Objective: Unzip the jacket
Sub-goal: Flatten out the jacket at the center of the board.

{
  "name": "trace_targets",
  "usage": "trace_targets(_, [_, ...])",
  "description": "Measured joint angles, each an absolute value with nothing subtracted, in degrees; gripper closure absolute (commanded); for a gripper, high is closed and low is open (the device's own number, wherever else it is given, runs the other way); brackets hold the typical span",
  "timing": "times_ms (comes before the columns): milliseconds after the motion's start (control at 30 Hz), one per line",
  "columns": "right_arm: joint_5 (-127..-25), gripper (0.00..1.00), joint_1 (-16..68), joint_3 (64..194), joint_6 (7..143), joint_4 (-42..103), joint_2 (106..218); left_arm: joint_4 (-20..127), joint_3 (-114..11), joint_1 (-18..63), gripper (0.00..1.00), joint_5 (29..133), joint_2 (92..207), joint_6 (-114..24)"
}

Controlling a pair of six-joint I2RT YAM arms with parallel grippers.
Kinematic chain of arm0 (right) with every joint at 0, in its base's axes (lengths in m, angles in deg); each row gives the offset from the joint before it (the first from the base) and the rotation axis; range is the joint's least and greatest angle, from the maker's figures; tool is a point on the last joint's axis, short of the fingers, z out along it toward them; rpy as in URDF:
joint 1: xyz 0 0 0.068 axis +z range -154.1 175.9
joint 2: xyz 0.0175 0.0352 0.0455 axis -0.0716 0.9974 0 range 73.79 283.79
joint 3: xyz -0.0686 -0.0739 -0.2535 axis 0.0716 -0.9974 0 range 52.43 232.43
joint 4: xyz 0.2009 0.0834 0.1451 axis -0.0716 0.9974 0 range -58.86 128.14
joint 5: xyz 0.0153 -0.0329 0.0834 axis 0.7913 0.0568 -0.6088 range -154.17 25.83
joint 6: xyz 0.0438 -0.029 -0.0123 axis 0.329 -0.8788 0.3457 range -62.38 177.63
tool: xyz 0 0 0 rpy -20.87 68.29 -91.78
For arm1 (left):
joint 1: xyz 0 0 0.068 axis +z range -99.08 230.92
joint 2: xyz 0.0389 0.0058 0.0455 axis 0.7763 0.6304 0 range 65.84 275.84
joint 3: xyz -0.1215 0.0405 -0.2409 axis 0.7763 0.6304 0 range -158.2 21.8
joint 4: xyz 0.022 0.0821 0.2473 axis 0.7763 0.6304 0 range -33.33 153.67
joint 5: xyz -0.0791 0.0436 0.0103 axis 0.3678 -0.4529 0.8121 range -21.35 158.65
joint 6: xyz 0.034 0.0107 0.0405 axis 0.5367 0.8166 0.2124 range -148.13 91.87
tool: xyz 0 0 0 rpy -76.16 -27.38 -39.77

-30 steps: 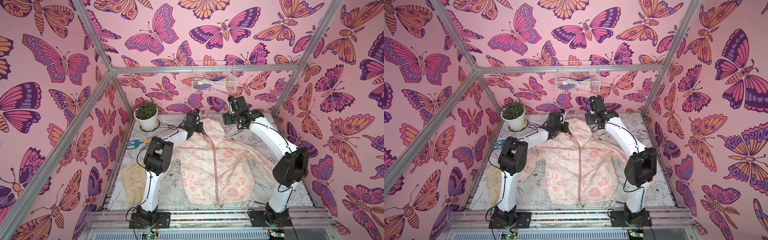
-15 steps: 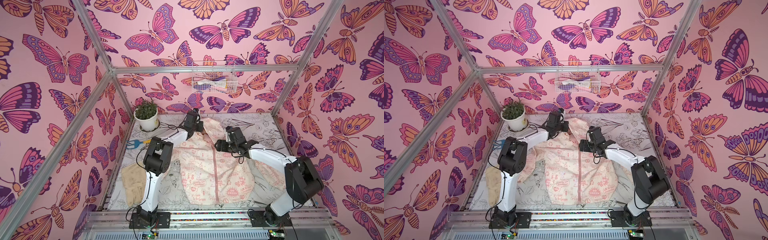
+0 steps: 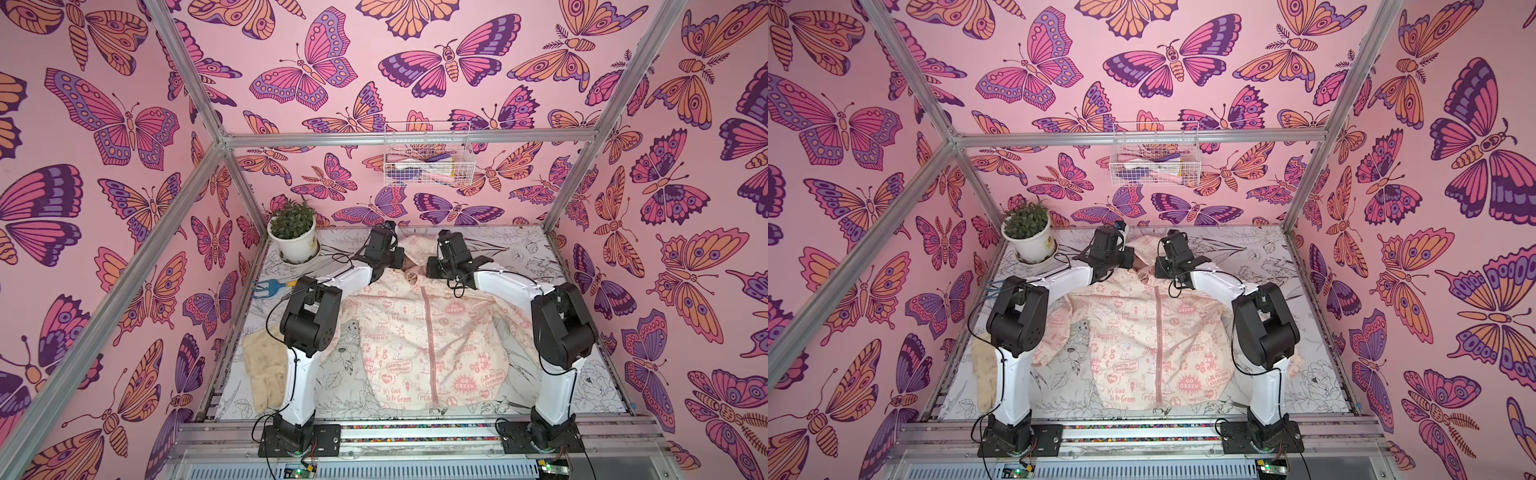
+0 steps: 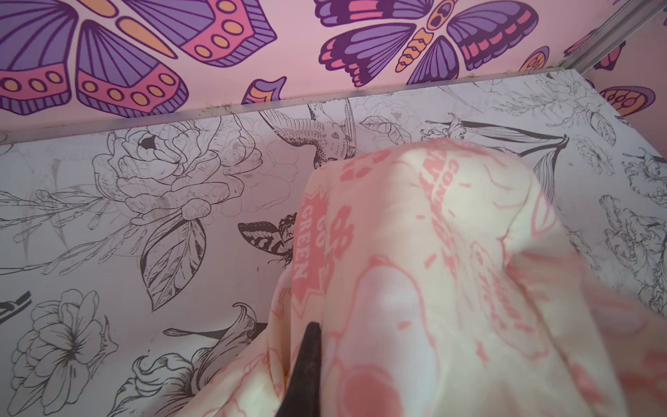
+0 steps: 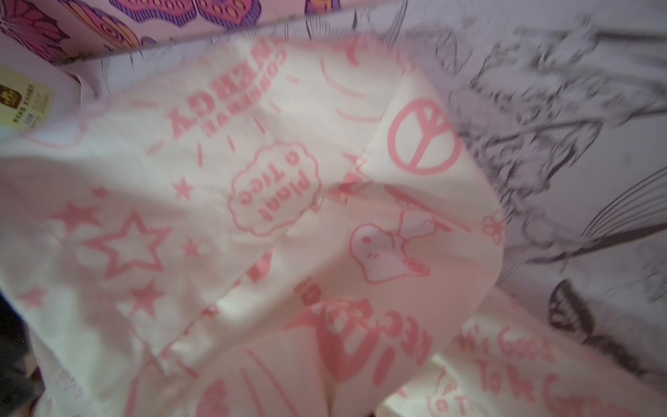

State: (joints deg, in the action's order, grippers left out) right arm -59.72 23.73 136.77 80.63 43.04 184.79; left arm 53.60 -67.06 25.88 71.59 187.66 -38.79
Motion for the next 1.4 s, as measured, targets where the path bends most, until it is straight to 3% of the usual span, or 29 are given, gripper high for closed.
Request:
trace_targets(200, [-50.32,1.0,21.72,151.48,62.42,44.9,188.33,52.81,-66.54,26.52,1.0,72.05,187.51,-38.13])
trace_targets(400, [-42.65,1.0,21.52,157.99,40.11,37.6,199.54,52.11,-68.99,26.67,1.0,72.32,188.75,-38.09])
trace_targets(467, [-40.9,0.83,21.48,159.63,35.06,36.49,204.13,52.0,-70.32,26.74,1.0,72.34,190.11,-38.16])
trace_targets(533, [-40.29,0.43,21.48,162.32,33.18,37.56,208.13,52.0,-71.39,26.8,1.0,72.4,191.55,-38.35])
trace_targets(667, [-43.22,0.24,20.91,173.75,36.83,48.11,213.82,52.28,-73.64,27.41,1.0,72.91,194.63,-40.04])
trace_targets(700, [-44.38,0.03,20.63,176.5,38.88,50.58,214.32,52.5,-74.06,27.65,1.0,72.97,195.2,-40.6])
trace_targets(733, [-46.08,0.01,20.1,179.74,41.66,53.6,214.41,52.63,-74.54,27.92,1.0,73.12,195.81,-41.24])
trace_targets(933, [-57.58,0.01,14.18,186.51,57.0,65.05,209.07,53.66,-76.92,28.79,1.0,74.11,197.91,-44.01])
trace_targets(1100, [-68.62,0.06,10.01,168.63,68.19,65.23,196.44,53.92,-77.18,28.72,1.0,74.92,197.98,-45.41])
trace_targets(1267, [-74.65,0.06,10.66,146.58,77.11,55.87,183.92,54.16,-77.18,28.79,1.0,75.22,198.0,-46.46])
trace_targets(1400, [-79.13,0.06,12.45,141.16,81.7,51.02,183.92,54.16,-77.18,28.77,1.0,75.38,198.0,-46.81])
